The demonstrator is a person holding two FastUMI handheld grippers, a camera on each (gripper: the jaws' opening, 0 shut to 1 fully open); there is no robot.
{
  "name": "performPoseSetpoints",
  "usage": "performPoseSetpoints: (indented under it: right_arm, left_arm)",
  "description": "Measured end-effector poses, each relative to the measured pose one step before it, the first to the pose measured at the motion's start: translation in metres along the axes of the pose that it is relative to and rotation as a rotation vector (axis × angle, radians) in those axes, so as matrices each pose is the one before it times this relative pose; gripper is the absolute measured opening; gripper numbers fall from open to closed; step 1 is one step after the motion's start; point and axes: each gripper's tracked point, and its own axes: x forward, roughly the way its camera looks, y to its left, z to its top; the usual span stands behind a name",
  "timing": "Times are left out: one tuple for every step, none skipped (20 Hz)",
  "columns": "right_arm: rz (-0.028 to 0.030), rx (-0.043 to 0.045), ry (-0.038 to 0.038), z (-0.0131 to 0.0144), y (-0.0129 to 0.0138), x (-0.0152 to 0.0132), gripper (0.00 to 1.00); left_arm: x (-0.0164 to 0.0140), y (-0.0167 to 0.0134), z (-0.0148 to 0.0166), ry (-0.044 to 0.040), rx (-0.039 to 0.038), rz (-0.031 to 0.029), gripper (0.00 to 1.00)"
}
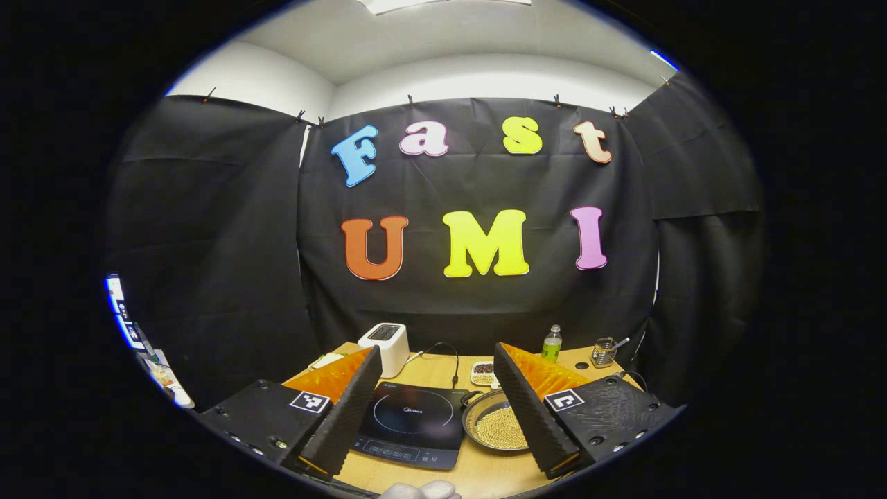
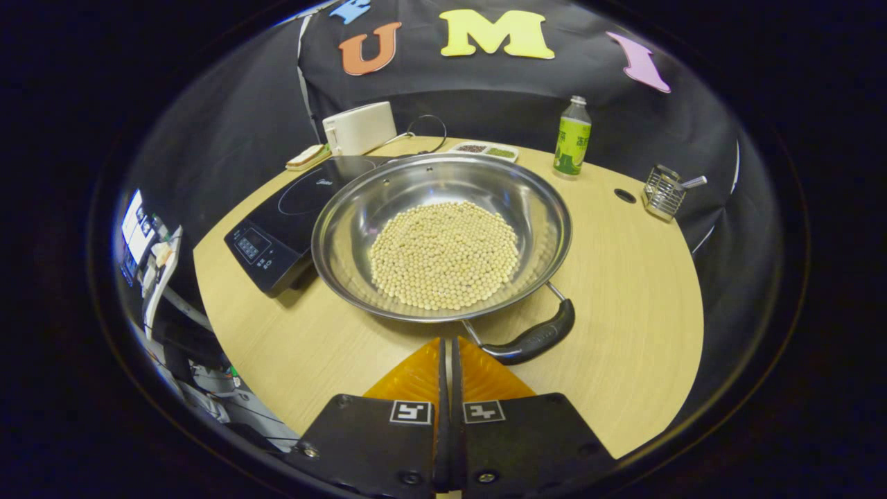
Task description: First push the handle of the pot to place it horizontally, then grasp the pot with both hands and set it on the induction cooktop.
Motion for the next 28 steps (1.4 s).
performPoseSetpoints:
  right_arm:
    - [0.00116, -0.00197, 0.00029, 0.0014, -0.0045, -0.00059, 0.04]
    - [0.00063, -0.00314, 0.00063, 0.0008, -0.00544, -0.00028, 0.04]
    - [0.00146, -0.00162, -0.00207, 0.00148, -0.00524, -0.00001, 0.04]
    - [0.00053, 0.00125, 0.00039, 0.0013, -0.0061, 0.00093, 0.04]
    - [-0.00059, 0.00526, -0.00193, 0.00187, -0.00656, 0.00058, 0.04]
    - [-0.00134, 0.00313, -0.00094, 0.00119, -0.00652, 0.00083, 0.04]
    - [0.00077, 0.00156, -0.00029, 0.00206, -0.00579, 0.00015, 0.04]
    - [0.00316, 0.00192, -0.00279, 0.00098, -0.00508, -0.00016, 0.04]
    - [0.00457, -0.00106, -0.00075, 0.00143, -0.00455, 0.00034, 0.04]
    - [0.00333, -0.00278, 0.00023, 0.00043, -0.00435, 0.00053, 0.04]
    - [0.00134, -0.00272, -0.00099, 0.00216, -0.00497, 0.00102, 0.04]
    - [0.00215, -0.00265, -0.0008, 0.00143, -0.00394, 0.0008, 0.04]
    - [0.0039, -0.00136, -0.0006, 0.00201, -0.0042, 0.00064, 0.04]
    - [0.00384, -0.00152, 0.00009, 0.0011, -0.00512, 0.00125, 0.04]
    - [0.00151, 0.00148, -0.00095, 0.00222, -0.00532, 0.00128, 0.04]
    - [0.00322, 0.00132, 0.00021, 0.00099, -0.00502, 0.00056, 0.04]
    - [0.00252, 0.00107, -0.00181, 0.0022, -0.00513, 0.00017, 0.04]
    - [0.00123, -0.00117, 0.00017, 0.0013, -0.00466, 0.00027, 0.04]
    - [0.00294, -0.00302, 0.00057, 0.00231, -0.00428, 0.00056, 0.04]
    - [0.00353, -0.00289, -0.00007, 0.00149, -0.00429, 0.00118, 0.04]
    - [0.00326, -0.00196, 0.00079, 0.00129, -0.00367, 0.00077, 0.04]
    - [0.00197, -0.00364, 0.00027, 0.00141, -0.00387, 0.00097, 0.04]
    - [0.00325, -0.00329, 0.0005, 0.00186, -0.0032, 0.00095, 0.04]
    - [0.00364, -0.00216, 0.00141, 0.00102, -0.00307, 0.00096, 0.04]
    - [0.00585, -0.00379, 0.00179, 0.0017, -0.00172, 0.00006, 0.04]
    - [0.00225, -0.00543, 0.00025, 0.00008, -0.00172, 0.00081, 0.04]
    - [0.00147, -0.00711, -0.00102, 0.00076, -0.00159, 0.00059, 0.04]
    - [-0.00048, -0.00506, 0.00037, 0.00102, -0.00225, 0.00142, 0.04]
  left_arm:
    - [-0.00004, -0.00342, -0.00021, 0.002, -0.00293, 0.00214, 0.97]
    - [0.00159, -0.00302, 0.00086, 0.00037, -0.00238, 0.00162, 0.97]
    - [0.00031, -0.00479, -0.00088, 0.00216, -0.00109, 0.00385, 0.97]
    - [0.00136, -0.00258, -0.00013, 0.00324, -0.00031, 0.0036, 0.97]
    - [0.00076, -0.00314, -0.00076, 0.00407, 0.00008, 0.00472, 0.96]
    - [0.00104, -0.00325, -0.00065, 0.00498, -0.0019, 0.00693, 0.96]
    - [0.00051, -0.00444, -0.00216, 0.00745, -0.0037, 0.0027, 0.97]
    - [0.0004, -0.00426, -0.00168, 0.00543, -0.0011, 0.00606, 0.97]
    - [0.0016, -0.00191, -0.00116, 0.00383, 0.00053, 0.00531, 0.96]
    - [0.00123, -0.00306, -0.00122, 0.00712, 0.00029, 0.00833, 0.97]
    - [0.00021, -0.00415, -0.00053, 0.00374, -0.00189, 0.00441, 0.96]
    - [0.00077, -0.00265, 0.00094, 0.00082, -0.00123, 0.00727, 0.97]
    - [0.00197, -0.00137, -0.00104, 0.00147, -0.00173, 0.00898, 0.97]
    - [0.00023, -0.00169, -0.00044, -0.00006, -0.00536, 0.00883, 0.96]
    - [0.00063, -0.00378, -0.00173, 0.00402, -0.00385, 0.00391, 0.97]
    - [0.00184, -0.00248, -0.00219, 0.00721, -0.00116, 0.0092, 0.97]
    - [0.00167, -0.0008, -0.002, 0.00674, -0.0009, 0.00714, 0.96]
    - [0.00007, -0.00291, -0.00165, 0.00481, -0.00048, 0.00549, 0.96]
    - [-0.00023, -0.00303, 0.00032, -0.00082, 0.00203, 0.00683, 0.97]
    - [-0.00003, -0.00201, 0.00092, 0.00223, 0.00596, 0.00785, 0.97]
    - [0.00076, -0.00053, -0.0012, -0.00143, 0.00277, 0.01059, 0.97]
    - [0.00115, -0.00158, -0.00081, 0.00185, -0.00066, 0.00706, 0.97]
    - [0.00063, -0.00136, -0.00069, 0.00477, -0.00077, 0.00824, 0.97]
    - [-0.00008, -0.00004, -0.00103, 0.00404, -0.0004, 0.01262, 0.96]
    - [0.00022, -0.00082, -0.00005, 0.00023, 0.00013, 0.00979, 0.96]
    - [0.0004, -0.00047, -0.00105, 0.00471, 0.00307, 0.01085, 0.97]
    - [0.00107, 0.00033, -0.00185, 0.00335, 0.00364, 0.01072, 0.96]
    - [-0.00004, 0.00009, -0.0028, 0.00577, -0.00006, 0.00715, 1.0]
